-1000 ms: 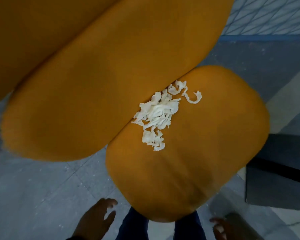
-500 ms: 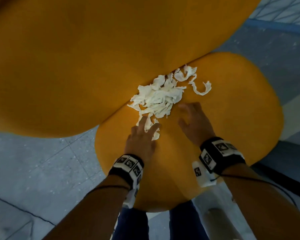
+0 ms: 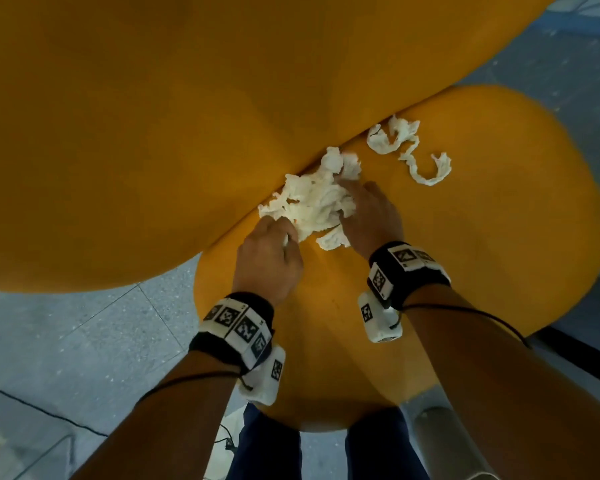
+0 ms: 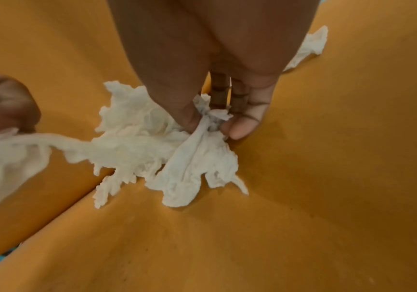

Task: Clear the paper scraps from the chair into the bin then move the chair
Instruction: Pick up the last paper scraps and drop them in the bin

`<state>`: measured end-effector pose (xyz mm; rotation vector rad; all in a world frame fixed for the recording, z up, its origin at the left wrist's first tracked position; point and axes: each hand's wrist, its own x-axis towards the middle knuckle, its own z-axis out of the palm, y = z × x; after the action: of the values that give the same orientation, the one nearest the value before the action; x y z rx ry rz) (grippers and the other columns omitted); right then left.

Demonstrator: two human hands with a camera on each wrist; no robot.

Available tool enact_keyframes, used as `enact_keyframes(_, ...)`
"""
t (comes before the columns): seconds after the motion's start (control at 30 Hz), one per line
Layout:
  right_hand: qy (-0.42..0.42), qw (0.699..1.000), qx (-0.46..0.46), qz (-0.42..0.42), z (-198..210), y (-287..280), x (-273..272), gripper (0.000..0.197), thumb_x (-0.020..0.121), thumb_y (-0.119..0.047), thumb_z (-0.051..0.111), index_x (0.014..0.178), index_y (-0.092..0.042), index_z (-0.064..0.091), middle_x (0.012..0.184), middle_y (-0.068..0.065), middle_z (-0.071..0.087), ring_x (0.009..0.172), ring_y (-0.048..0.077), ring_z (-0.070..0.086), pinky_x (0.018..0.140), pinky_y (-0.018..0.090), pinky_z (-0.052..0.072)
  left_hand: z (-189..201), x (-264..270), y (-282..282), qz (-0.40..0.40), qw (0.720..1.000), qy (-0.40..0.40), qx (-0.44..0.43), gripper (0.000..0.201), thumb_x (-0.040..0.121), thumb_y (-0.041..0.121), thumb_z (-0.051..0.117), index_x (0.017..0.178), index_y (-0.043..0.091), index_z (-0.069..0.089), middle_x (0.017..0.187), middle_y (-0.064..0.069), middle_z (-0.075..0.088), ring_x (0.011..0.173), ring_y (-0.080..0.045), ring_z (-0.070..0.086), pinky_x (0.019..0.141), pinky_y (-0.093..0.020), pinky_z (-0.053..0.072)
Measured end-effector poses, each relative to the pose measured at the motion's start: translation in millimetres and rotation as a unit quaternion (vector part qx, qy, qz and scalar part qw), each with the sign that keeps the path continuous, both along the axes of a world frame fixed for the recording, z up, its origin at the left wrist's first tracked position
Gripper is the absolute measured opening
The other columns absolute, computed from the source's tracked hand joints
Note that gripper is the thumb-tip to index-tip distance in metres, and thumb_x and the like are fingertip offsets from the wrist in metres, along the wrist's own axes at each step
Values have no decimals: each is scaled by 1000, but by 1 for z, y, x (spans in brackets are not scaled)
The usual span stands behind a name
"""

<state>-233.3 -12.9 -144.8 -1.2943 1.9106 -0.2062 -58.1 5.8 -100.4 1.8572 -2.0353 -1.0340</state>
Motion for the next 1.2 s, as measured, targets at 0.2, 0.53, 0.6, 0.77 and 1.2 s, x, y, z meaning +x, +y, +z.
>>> enact_keyframes(0.2,-34,996,27,-82,-1,18,-8,49,88,-24,62,135,-18,50,124,9,48,107,33,54,87,36,44,-16,-14,-30,-20,997,-73,28,40,87,25,59,125,20,48,115,-10,59,91,-34,61,71,-41,51)
enact_keyframes(0.53,-109,968,12,-227,11,39,-32,37,84,-19,67,120,-14,60,114,7,61,103,25,59,81,28,46,-32,3,-14,-43,991,-118,44,39,95,34,47,108,1,63,103,-21,65,93,-39,62,74,-41,46)
enact_keyframes(0.6,-127,960,8,-251,13,39,-38,46,88,-13,61,133,-16,52,114,0,62,98,16,57,73,17,44,-28,10,-6,-23,994,-105,18,38,95,33,49,85,0,64,88,-20,62,79,-36,60,65,-35,38)
enact_keyframes(0.77,-145,955,3,-258,15,39,-46,49,90,1,43,133,-21,52,109,0,64,96,20,57,78,29,42,-21,22,-2,17,996,-91,8,43,101,34,47,81,-1,64,93,-20,60,81,-36,60,68,-32,42)
enact_keyframes(1.2,-159,923,29,-349,18,23,-47,37,88,-53,59,94,-16,59,90,-3,59,81,16,57,69,29,40,-49,9,-16,-75,985,-143,66,35,99,38,49,117,10,59,110,-16,66,93,-37,64,72,-41,48)
